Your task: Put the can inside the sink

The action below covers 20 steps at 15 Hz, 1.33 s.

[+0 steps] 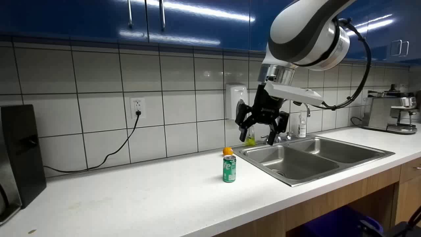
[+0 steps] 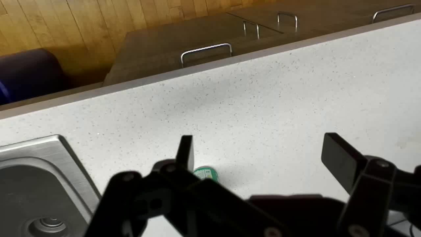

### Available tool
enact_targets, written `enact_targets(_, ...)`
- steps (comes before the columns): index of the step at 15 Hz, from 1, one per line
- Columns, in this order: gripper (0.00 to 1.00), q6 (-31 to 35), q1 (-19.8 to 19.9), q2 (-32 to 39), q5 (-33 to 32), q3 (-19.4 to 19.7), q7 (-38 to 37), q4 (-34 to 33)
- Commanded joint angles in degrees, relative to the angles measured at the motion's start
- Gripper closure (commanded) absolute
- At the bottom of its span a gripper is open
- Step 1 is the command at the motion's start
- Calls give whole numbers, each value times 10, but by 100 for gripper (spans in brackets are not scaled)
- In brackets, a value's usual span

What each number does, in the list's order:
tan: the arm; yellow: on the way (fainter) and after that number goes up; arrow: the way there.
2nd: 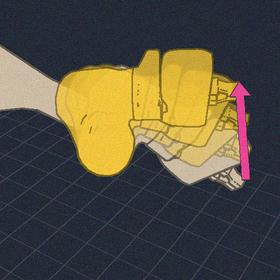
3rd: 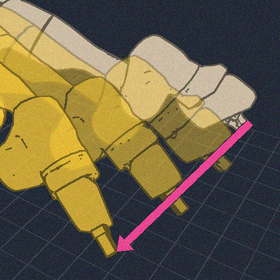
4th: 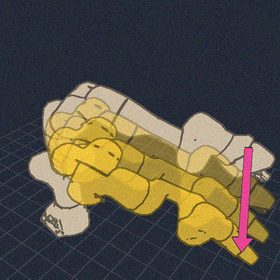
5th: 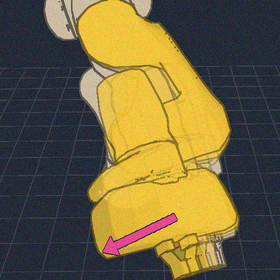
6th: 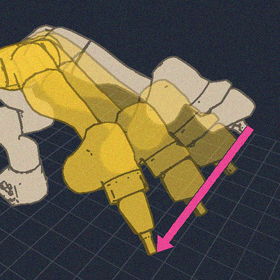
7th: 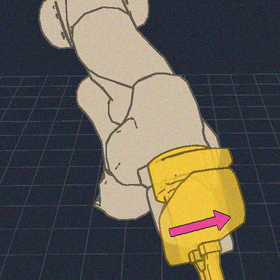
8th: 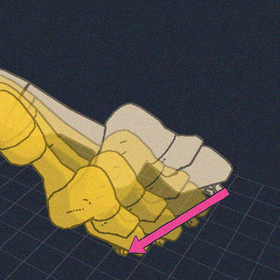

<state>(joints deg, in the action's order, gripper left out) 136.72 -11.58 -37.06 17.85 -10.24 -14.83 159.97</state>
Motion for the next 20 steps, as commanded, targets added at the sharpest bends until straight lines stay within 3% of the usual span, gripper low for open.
enact_targets(1,0,-2,0,0,-1,1,-1,-1)
enact_targets(7,0,15,0,19,1,3,6,-4)
enact_targets(20,0,170,12,212,-48,-13,-5,-67)
